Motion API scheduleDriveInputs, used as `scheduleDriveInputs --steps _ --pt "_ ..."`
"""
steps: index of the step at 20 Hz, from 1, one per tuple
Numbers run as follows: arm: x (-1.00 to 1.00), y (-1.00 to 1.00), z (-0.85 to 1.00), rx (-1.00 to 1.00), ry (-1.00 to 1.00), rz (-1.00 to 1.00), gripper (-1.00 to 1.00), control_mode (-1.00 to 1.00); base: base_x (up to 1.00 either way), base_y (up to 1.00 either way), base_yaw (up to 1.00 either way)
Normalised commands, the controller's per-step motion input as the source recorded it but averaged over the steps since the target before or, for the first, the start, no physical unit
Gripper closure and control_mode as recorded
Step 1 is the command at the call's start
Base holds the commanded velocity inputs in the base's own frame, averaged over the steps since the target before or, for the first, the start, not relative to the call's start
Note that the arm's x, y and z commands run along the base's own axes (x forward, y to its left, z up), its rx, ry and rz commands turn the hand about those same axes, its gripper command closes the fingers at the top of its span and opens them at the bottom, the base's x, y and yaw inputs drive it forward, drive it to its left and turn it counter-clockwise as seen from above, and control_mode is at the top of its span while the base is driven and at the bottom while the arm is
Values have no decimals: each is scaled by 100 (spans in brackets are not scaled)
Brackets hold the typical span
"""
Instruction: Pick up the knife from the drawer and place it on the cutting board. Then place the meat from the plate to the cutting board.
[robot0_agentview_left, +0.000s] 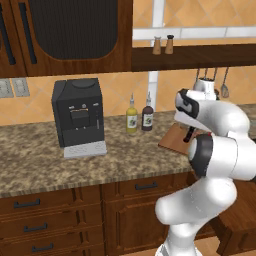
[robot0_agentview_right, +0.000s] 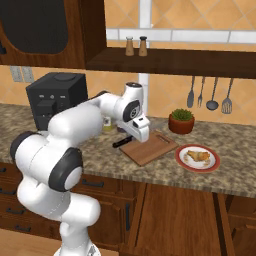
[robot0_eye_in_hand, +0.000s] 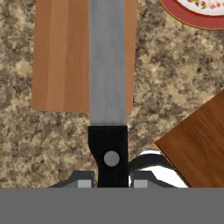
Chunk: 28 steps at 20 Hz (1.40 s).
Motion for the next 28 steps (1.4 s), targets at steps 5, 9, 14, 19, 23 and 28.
scheduleDriveInputs --steps 5,9,14,19,23,28 --pt "54 0 -7 0 15 16 100 -100 0 0 0" --pt "48 0 -24 0 17 12 100 -100 0 0 0" --pt "37 0 -34 0 6 2 100 -100 0 0 0" --pt "16 0 -52 0 0 0 100 -100 0 0 0" --pt "28 0 -48 0 0 0 100 -100 0 0 0" --pt "32 0 -23 0 0 0 100 -100 0 0 0"
